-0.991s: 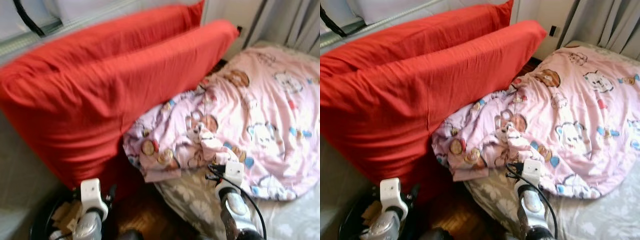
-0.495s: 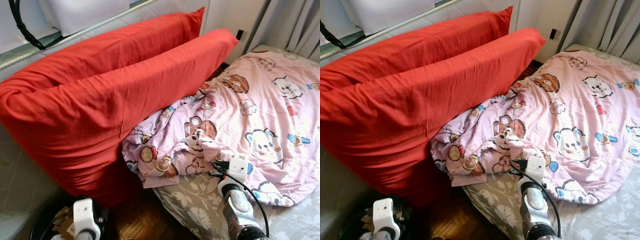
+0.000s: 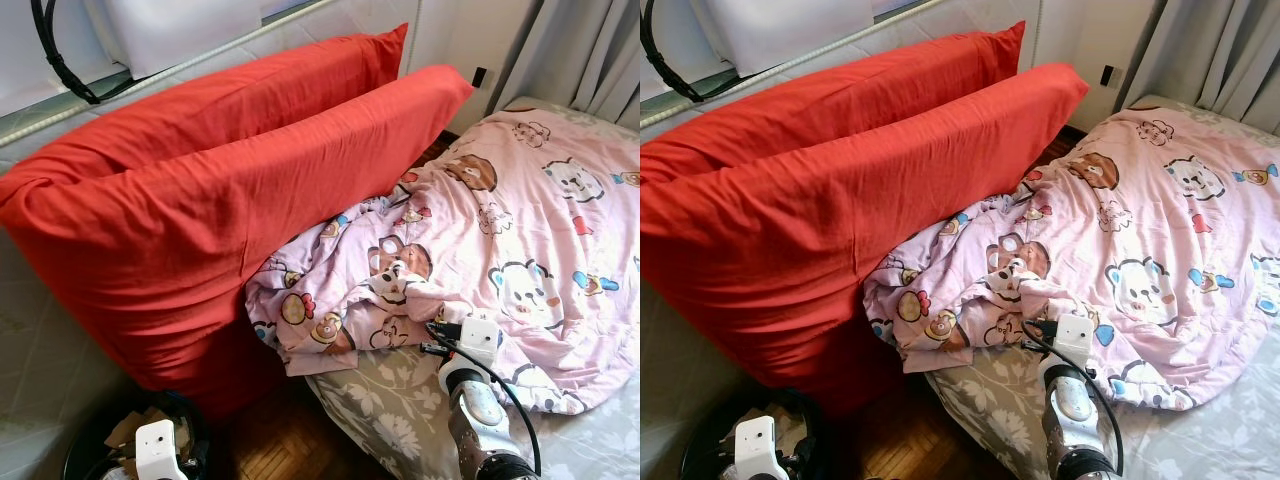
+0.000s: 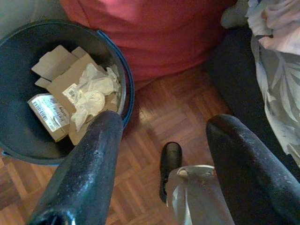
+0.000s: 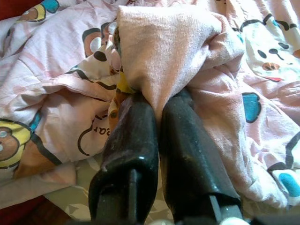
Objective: Clean up the room
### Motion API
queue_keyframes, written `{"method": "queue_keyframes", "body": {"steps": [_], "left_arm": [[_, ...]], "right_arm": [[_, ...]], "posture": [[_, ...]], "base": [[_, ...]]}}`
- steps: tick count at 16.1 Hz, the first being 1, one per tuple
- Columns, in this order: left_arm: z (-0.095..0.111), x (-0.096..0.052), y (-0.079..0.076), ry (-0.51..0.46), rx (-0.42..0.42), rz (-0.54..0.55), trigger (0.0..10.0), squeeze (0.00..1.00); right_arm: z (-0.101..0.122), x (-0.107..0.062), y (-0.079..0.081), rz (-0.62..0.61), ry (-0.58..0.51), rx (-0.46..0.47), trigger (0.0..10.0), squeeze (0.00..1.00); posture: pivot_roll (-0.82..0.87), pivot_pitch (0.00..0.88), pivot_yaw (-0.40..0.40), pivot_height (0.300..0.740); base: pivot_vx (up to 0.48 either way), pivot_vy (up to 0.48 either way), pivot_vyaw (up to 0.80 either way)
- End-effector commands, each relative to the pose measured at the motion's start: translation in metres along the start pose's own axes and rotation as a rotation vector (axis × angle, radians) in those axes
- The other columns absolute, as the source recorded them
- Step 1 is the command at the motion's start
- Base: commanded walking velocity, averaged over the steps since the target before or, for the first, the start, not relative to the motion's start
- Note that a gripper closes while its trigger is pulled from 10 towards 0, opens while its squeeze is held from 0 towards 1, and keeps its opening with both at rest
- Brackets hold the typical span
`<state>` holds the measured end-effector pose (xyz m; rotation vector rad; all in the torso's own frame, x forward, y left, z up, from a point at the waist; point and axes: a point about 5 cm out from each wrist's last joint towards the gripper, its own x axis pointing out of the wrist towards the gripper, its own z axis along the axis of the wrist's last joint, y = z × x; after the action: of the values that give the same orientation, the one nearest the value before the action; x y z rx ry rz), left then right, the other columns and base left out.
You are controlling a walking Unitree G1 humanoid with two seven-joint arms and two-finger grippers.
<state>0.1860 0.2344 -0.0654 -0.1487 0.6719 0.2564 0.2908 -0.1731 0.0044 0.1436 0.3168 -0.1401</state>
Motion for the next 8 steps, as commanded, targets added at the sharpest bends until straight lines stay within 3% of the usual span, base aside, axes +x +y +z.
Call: {"method": "queue_keyframes", "body": {"steps": [1,8], "left_arm": [[-0.0085,-0.0035,0.0038,0.029,-0.004,0.007,10.0,0.0],[-0.0121,-0.0046,0.003,0.047,0.01,-0.006,10.0,0.0]], "right_arm": [[-0.0073,-0.0028,-0.0023,-0.01,0.033,0.0,10.0,0.0],[0.0003,0.0007,-0.0097,-0.027,0.014,-0.002,10.0,0.0]], "posture": [[0.06,0.138,0.001,0.74],[0.04,0.106,0.006,0.74]], "base": [[-0.255,0.0,0.0],[-0.27,0.0,0.0]]}}
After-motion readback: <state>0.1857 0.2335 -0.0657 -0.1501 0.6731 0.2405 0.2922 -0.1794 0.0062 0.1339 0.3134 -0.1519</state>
